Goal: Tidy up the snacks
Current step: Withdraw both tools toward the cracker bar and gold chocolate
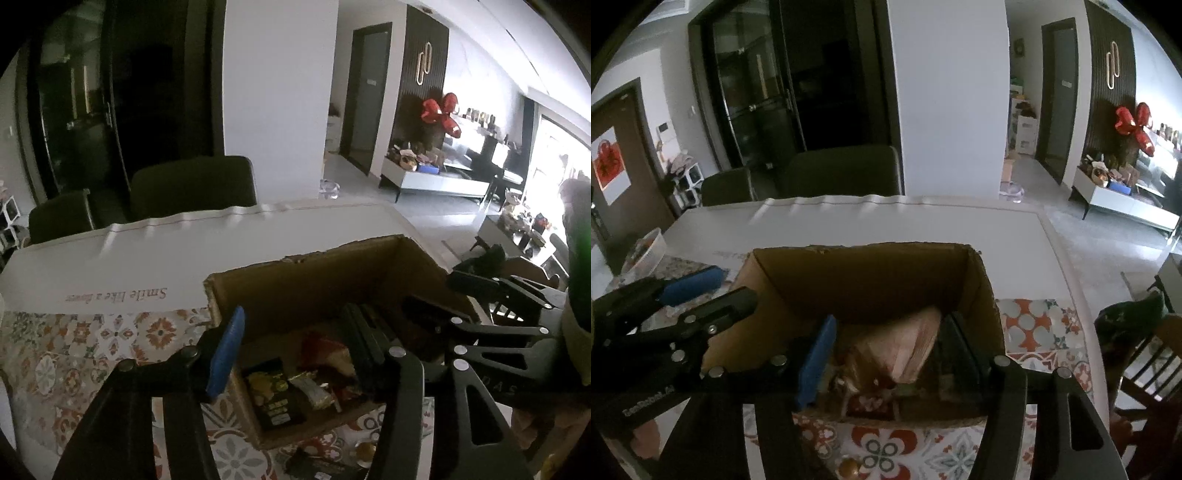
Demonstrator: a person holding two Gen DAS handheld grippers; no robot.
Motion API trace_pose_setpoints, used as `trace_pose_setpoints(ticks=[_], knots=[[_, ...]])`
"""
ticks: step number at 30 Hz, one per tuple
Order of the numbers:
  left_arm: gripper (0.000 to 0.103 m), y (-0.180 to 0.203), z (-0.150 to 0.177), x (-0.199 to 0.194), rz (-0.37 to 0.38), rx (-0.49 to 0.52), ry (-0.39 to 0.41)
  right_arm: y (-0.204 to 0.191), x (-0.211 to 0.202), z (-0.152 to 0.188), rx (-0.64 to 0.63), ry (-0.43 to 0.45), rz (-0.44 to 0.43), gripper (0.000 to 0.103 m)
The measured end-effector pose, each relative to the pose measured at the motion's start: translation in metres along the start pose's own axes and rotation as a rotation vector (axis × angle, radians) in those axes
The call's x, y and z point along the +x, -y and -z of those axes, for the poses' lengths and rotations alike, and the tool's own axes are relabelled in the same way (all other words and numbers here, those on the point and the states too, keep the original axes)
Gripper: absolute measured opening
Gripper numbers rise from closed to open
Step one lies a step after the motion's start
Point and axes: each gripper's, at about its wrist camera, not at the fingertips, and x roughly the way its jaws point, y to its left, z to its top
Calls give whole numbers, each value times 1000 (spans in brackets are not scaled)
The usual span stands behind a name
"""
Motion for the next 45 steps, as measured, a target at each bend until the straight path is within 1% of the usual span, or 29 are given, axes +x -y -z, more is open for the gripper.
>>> trace_pose_setpoints(ticks=[1, 5, 9, 15, 19, 23, 28, 35, 38, 42, 45], knots=[[54, 1, 2, -3, -10, 4, 7, 0, -1, 1, -2, 3, 3, 67], [58, 2, 9, -19, -47, 22, 32, -3, -12, 8, -10, 37, 16, 67], [59, 2, 18, -37, -52, 19, 46, -9, -32, 19, -22, 80, 22, 67], [59, 4, 37, -58, -73, 8, 38, -20, -56, 36, -54, 129, 28, 67], [59, 6, 48, -65, -72, 9, 20, -24, -67, 48, -58, 137, 23, 67], [59, 10, 62, -70, -58, 3, 7, -24, -72, 62, -51, 130, 13, 67], [59, 12, 80, -68, -56, -11, -30, -24, -71, 77, -46, 107, 11, 67], [59, 14, 103, -55, -53, -11, -91, -21, -61, 104, -18, 43, -2, 67], [59, 14, 112, -50, -40, -16, -113, -22, -56, 113, -14, 22, -6, 67], [59, 12, 125, -39, -31, -24, -144, -22, -44, 128, 2, -15, -16, 67], [59, 12, 134, -31, -40, -21, -165, -22, -32, 139, 16, -48, -24, 67]])
